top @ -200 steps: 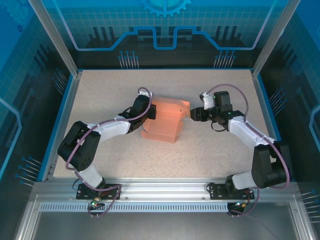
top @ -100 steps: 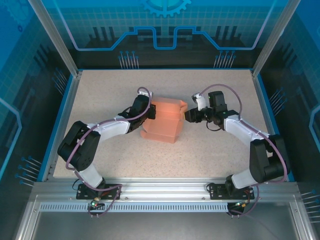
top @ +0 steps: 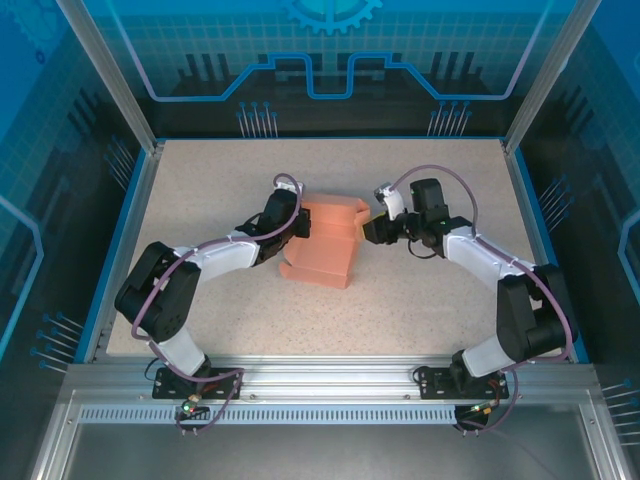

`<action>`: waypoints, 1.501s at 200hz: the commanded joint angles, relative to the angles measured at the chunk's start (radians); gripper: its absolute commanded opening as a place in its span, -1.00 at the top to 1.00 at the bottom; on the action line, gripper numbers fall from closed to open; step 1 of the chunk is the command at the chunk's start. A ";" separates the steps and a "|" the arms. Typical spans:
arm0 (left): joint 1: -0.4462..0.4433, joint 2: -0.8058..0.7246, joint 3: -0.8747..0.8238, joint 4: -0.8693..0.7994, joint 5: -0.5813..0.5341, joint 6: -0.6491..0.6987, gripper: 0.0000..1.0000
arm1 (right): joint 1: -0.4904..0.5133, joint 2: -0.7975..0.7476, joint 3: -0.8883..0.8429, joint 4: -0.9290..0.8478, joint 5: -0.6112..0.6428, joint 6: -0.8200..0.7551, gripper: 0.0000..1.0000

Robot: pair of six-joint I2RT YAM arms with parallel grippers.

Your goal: Fold the paper box

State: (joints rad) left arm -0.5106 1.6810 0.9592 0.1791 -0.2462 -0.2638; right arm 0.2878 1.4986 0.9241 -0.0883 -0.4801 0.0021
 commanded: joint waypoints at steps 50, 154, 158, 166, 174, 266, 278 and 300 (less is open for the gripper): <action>-0.005 -0.034 0.007 -0.007 0.037 -0.006 0.91 | 0.038 0.015 0.019 0.090 -0.013 -0.067 0.23; -0.005 -0.036 0.004 -0.007 0.031 0.006 0.91 | -0.008 0.060 0.103 0.043 0.087 0.073 0.36; -0.006 -0.037 0.003 -0.007 0.032 0.007 0.91 | -0.008 0.061 0.104 0.038 0.092 0.067 0.36; -0.005 -0.038 0.004 -0.007 0.031 0.007 0.91 | -0.013 0.063 0.105 0.035 0.096 0.060 0.36; -0.005 -0.038 0.003 -0.007 0.031 0.007 0.91 | -0.015 0.064 0.103 0.036 0.100 0.054 0.36; -0.005 -0.034 0.010 -0.009 0.035 0.007 0.91 | 0.010 0.073 0.100 0.064 0.090 0.053 0.30; -0.005 -0.035 0.010 -0.011 0.036 0.007 0.90 | 0.019 0.065 0.086 0.076 0.111 0.053 0.24; -0.005 -0.034 0.010 -0.012 0.035 0.011 0.91 | 0.035 0.056 0.066 0.098 0.143 0.053 0.21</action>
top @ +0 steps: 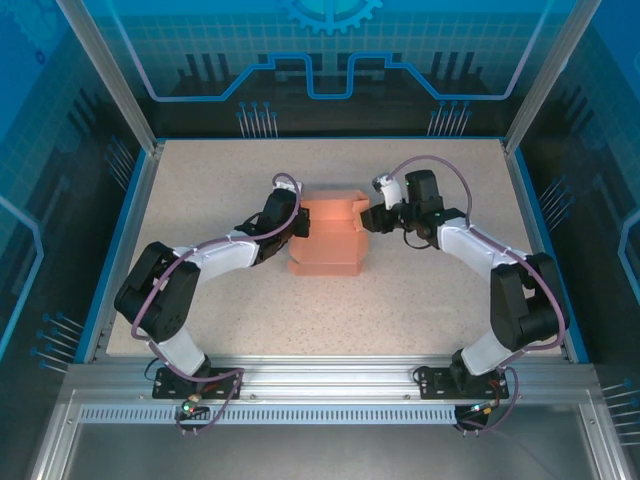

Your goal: Fold the paper box

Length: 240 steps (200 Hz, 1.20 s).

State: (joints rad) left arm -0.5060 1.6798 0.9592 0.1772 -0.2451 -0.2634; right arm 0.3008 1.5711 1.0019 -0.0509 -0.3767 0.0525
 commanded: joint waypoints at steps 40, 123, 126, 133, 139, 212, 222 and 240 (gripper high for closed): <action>-0.011 -0.032 0.012 -0.011 0.037 0.009 0.91 | 0.064 -0.029 -0.038 0.107 0.115 -0.006 0.25; -0.012 -0.033 0.007 -0.009 0.038 0.007 0.91 | 0.183 -0.012 -0.060 0.184 0.376 0.014 0.27; -0.011 -0.034 0.007 -0.008 0.038 0.006 0.91 | 0.186 -0.010 -0.055 0.182 0.395 0.019 0.27; -0.011 -0.034 0.009 -0.009 0.039 0.007 0.91 | 0.196 -0.003 -0.046 0.172 0.430 0.028 0.27; -0.011 -0.033 0.009 -0.009 0.040 0.006 0.91 | 0.202 0.002 -0.038 0.164 0.462 0.038 0.27; -0.012 -0.031 0.009 -0.009 0.038 0.006 0.91 | 0.271 0.061 0.046 0.017 0.869 0.198 0.58; -0.011 -0.030 0.009 -0.007 0.038 0.006 0.91 | 0.282 0.070 0.061 -0.007 0.919 0.213 0.61; -0.011 -0.029 0.010 -0.009 0.038 0.007 0.91 | 0.307 0.087 0.084 -0.047 0.994 0.232 0.68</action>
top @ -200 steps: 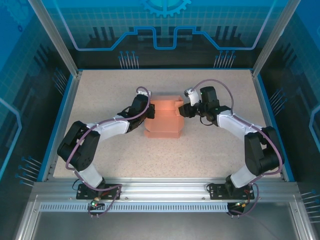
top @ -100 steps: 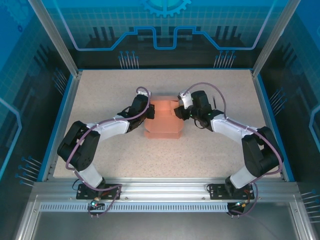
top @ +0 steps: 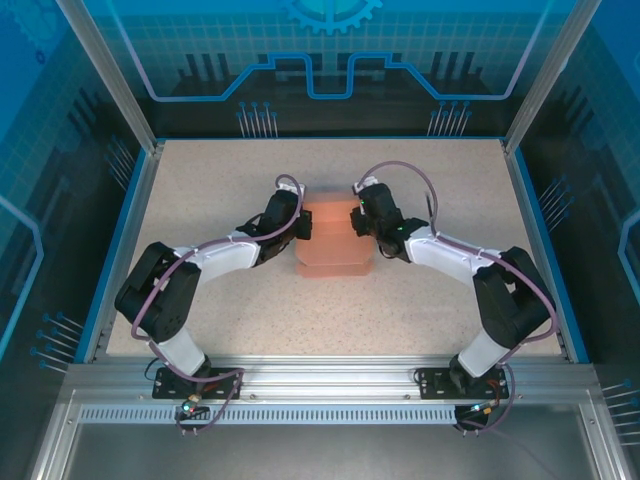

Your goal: Fold the paper box

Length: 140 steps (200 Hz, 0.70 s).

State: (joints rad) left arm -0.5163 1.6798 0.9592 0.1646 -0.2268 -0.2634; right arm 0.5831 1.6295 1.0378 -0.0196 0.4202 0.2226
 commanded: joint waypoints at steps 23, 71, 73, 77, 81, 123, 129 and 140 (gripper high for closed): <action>-0.001 -0.029 0.010 0.003 0.017 0.008 0.90 | 0.055 0.046 0.076 -0.128 0.288 0.073 0.72; -0.001 -0.025 0.016 0.002 0.015 0.006 0.91 | 0.081 0.090 0.131 -0.240 0.417 0.127 0.76; -0.001 -0.026 0.017 0.000 0.014 0.006 0.91 | 0.081 0.091 0.133 -0.244 0.420 0.127 0.76; -0.001 -0.026 0.016 0.000 0.014 0.006 0.91 | 0.082 0.096 0.137 -0.253 0.430 0.129 0.76; -0.002 -0.026 0.016 0.000 0.013 0.006 0.91 | 0.083 0.100 0.141 -0.261 0.440 0.133 0.76; -0.001 -0.029 0.016 -0.002 0.009 0.006 0.91 | 0.081 0.131 0.166 -0.310 0.482 0.149 0.75; -0.002 -0.027 0.016 -0.002 0.009 0.006 0.91 | 0.081 0.133 0.169 -0.309 0.478 0.147 0.74; -0.002 -0.028 0.016 -0.003 0.009 0.006 0.91 | 0.080 0.128 0.171 -0.299 0.444 0.138 0.72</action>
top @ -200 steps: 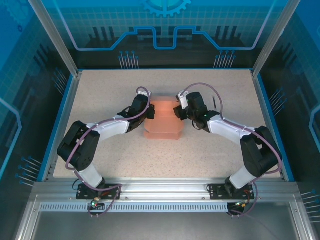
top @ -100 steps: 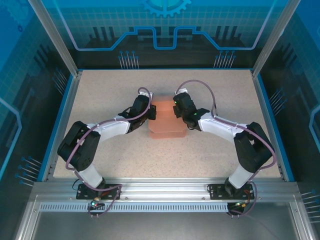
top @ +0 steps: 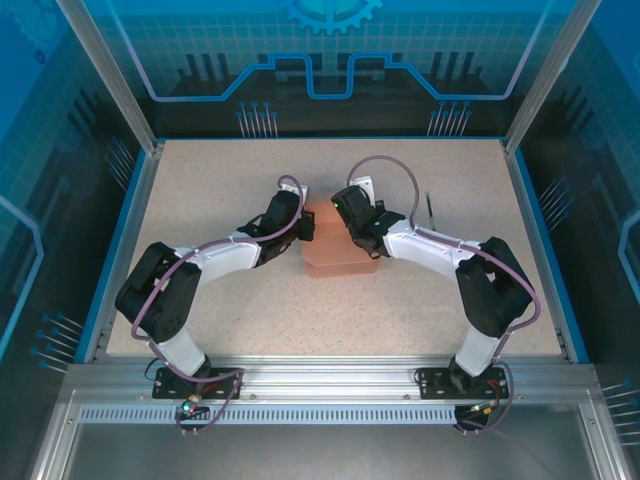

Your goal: Fold the paper box

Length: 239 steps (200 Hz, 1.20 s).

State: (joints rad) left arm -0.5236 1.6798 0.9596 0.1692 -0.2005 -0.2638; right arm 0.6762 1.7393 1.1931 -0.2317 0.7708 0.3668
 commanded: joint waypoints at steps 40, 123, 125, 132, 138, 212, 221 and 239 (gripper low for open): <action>0.006 -0.029 0.016 -0.010 -0.023 0.012 0.91 | -0.012 -0.025 0.007 -0.035 -0.050 -0.046 0.56; 0.005 -0.020 0.025 -0.016 -0.030 0.016 0.91 | -0.011 -0.110 -0.038 -0.011 -0.225 -0.023 0.13; 0.006 -0.020 0.026 -0.016 -0.030 0.017 0.91 | -0.012 -0.112 -0.039 -0.011 -0.229 -0.023 0.12; 0.006 -0.019 0.025 -0.017 -0.032 0.018 0.91 | -0.012 -0.121 -0.042 -0.009 -0.240 -0.022 0.06; 0.005 -0.018 0.027 -0.018 -0.035 0.019 0.91 | -0.012 -0.130 -0.045 -0.009 -0.253 -0.022 -0.03; 0.040 0.009 0.111 -0.208 0.020 0.060 0.91 | -0.012 -0.301 -0.045 -0.069 -0.416 -0.052 -0.30; 0.051 0.019 0.136 -0.266 0.045 0.067 0.92 | -0.013 -0.328 -0.048 -0.079 -0.417 -0.054 -0.30; 0.069 0.030 0.163 -0.378 0.097 0.083 0.92 | -0.018 -0.375 -0.058 -0.095 -0.418 -0.061 -0.30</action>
State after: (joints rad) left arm -0.4828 1.6875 1.0676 -0.0242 -0.1844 -0.2249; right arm 0.6712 1.4307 1.1500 -0.2813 0.3855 0.3264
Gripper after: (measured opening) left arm 0.097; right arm 0.650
